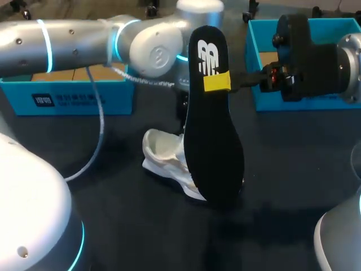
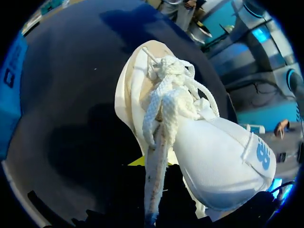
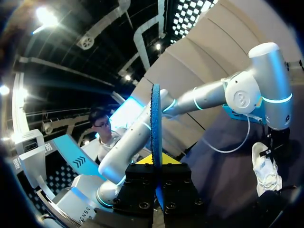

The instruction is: Take the shoe out of the shoebox, open the shoe tongue, remove and reinsert the insole, then place the shoe into the shoebox

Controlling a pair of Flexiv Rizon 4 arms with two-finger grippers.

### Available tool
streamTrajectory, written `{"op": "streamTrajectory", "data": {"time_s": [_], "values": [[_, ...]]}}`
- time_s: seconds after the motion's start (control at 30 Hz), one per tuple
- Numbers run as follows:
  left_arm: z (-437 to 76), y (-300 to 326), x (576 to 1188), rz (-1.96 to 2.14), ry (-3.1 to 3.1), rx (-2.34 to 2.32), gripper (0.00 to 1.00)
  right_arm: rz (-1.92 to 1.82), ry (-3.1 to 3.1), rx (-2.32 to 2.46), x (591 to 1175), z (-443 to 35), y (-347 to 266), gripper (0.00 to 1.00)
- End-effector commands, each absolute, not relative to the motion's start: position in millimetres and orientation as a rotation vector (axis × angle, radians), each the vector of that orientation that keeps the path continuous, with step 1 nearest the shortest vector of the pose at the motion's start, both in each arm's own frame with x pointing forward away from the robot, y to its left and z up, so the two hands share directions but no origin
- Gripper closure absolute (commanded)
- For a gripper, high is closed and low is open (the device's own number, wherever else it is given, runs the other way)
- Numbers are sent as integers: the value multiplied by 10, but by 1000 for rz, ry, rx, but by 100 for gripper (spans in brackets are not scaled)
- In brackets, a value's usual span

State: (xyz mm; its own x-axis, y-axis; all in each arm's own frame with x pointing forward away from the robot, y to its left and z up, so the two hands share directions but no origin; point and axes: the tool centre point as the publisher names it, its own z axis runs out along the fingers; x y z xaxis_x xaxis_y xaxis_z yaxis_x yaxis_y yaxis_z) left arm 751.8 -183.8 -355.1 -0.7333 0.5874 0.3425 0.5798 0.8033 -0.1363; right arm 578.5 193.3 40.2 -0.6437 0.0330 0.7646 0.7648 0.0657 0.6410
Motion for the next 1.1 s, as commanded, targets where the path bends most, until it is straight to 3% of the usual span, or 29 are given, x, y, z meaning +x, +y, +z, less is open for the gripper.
{"op": "streamTrajectory", "data": {"time_s": [0.03,0.27,1.1], "values": [[-3476,-1881,7550,-151,-2187,-1584,100,-1719,-1715,-844,5688,421,1982,100],[-3342,-1893,7573,-166,-1926,-1999,100,-1719,-1715,-844,5688,421,1982,100],[-3410,-1941,7638,-90,-2065,-1908,100,-1719,-1715,-844,5688,421,1982,100]]}}
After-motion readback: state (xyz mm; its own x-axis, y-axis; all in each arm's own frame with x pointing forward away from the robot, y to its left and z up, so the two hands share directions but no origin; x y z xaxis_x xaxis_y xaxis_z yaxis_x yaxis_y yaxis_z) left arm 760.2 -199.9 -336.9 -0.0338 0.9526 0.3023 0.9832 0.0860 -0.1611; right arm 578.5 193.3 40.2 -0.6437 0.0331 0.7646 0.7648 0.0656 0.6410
